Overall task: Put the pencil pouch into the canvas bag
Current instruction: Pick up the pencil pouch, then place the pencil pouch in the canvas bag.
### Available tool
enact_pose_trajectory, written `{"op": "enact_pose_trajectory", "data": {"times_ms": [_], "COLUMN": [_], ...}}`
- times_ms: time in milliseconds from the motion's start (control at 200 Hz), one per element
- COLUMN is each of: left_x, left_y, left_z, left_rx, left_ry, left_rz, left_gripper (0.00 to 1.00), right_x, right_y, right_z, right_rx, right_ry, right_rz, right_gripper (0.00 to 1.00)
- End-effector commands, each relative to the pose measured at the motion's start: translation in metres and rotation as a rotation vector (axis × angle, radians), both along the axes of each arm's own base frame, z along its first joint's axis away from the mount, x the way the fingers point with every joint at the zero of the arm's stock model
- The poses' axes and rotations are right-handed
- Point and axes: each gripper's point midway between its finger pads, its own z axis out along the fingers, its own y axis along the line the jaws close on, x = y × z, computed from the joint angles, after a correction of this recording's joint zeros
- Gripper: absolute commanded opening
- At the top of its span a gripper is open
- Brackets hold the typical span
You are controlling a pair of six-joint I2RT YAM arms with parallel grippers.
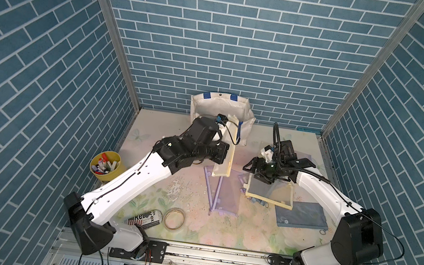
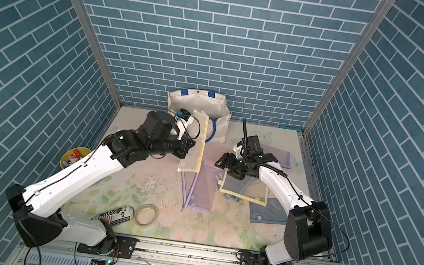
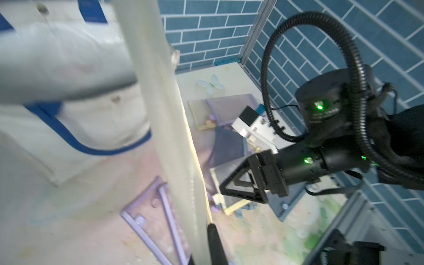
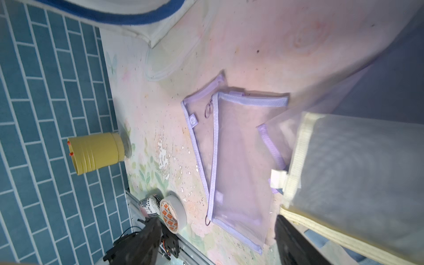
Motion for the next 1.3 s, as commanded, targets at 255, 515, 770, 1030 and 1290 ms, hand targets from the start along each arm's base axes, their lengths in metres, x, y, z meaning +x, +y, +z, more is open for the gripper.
{"op": "enact_pose_trajectory", "data": {"times_ms": [255,515,770,1030,1290], "left_x": [0.134,0.206,0.249,0.255,0.269], "left_y": [0.0,-0.002,0.021,0.025,0.024], "left_z": [0.065,0.081,0.037,-0.035,-0.075], "left_rx": [0.55,0.683,0.73,0.746,0.764], "left_ry": [-0.419,-0.671,-0.673,-0.599,-0.536], "left_rz": [0.014,0.04,-0.01,-0.122,-0.17], "left_gripper": [0.0,0.0,0.0,0.0,0.03], "right_x": [-0.002,-0.009,-0.013,-0.018,-0.015], "right_y": [-0.025,-0.036,-0.046,-0.059,-0.07], "right_z": [0.046,0.059,0.066,0.064,0.062], "right_rx": [-0.092,-0.158,-0.19,-0.209,-0.214], "right_ry": [-0.051,-0.027,-0.034,-0.015,-0.01], "right_rz": [-0.054,-0.031,-0.044,-0.051,-0.05], "right_gripper": [0.79,0.79,0.78,0.77,0.77]}}
